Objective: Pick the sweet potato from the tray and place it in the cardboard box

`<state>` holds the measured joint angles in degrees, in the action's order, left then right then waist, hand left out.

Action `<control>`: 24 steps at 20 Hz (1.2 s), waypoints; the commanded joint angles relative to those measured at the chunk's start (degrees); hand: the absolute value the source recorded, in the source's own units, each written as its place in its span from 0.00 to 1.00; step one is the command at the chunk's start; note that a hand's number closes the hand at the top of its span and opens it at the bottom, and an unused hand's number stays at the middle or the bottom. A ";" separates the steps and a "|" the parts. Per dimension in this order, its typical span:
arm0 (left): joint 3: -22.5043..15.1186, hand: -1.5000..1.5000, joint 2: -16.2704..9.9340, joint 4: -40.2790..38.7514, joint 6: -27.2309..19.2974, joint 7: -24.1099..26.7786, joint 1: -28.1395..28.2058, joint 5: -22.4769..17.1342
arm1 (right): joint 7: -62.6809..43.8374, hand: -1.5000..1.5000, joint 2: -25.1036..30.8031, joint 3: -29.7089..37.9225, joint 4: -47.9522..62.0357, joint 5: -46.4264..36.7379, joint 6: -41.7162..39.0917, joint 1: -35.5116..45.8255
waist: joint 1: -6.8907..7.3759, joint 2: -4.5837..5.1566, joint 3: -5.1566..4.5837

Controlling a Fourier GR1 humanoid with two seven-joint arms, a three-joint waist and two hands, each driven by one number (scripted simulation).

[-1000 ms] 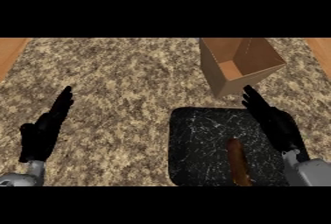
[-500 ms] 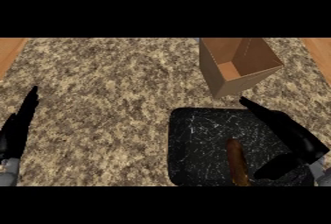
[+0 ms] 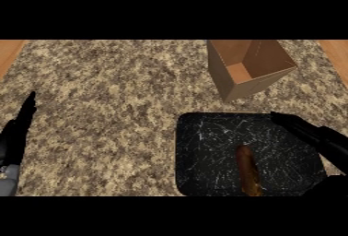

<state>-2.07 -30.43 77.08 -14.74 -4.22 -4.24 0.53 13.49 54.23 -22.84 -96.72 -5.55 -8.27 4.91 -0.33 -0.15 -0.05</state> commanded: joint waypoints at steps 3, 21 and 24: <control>0.09 0.50 0.36 -1.63 0.65 3.51 0.70 0.80 | -7.13 0.00 8.65 -2.95 -2.67 -10.72 -7.60 6.49 | 1.38 0.24 -0.12; 1.37 0.50 3.70 -4.59 0.91 2.50 -2.21 3.76 | -39.24 0.00 -15.19 -16.80 2.90 -20.17 -39.12 25.02 | 0.88 0.25 0.03; 1.00 0.50 5.31 -1.00 -0.26 1.07 -0.39 5.36 | -40.35 0.00 -17.87 -15.96 1.94 -22.37 -42.09 24.07 | 0.74 0.13 0.05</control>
<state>-0.57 -27.36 74.58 -13.81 -3.40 -6.48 4.21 -24.74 40.43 -38.84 -96.07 -25.04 -46.81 28.46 0.63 0.06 -0.03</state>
